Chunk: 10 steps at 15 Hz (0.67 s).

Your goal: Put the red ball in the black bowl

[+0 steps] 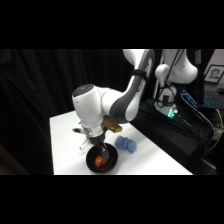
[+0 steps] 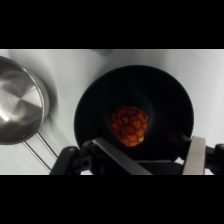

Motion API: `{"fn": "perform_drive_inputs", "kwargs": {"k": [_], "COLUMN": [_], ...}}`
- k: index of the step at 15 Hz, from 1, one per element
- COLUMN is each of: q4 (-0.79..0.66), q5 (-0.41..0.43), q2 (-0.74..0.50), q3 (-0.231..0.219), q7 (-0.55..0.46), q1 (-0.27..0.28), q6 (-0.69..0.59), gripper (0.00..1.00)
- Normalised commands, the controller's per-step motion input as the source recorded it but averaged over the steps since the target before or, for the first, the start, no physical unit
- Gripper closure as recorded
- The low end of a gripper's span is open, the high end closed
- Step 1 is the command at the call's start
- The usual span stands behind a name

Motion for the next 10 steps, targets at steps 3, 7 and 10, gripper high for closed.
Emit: {"fn": "perform_drive_inputs", "kwargs": {"k": [3, 7, 10], "q4": [0.00, -0.04, 0.02], "q5": [0.037, 0.061, 0.043], "q2": [-0.27, -0.35, -0.34], "q3": [0.018, 0.044, 0.041], "q7": [-0.05, -0.12, -0.13], "q1": [0.004, -0.029, -0.033], "q6": [-0.32, -0.35, -0.37], "gripper": [0.00, 0.00, 0.00]}}
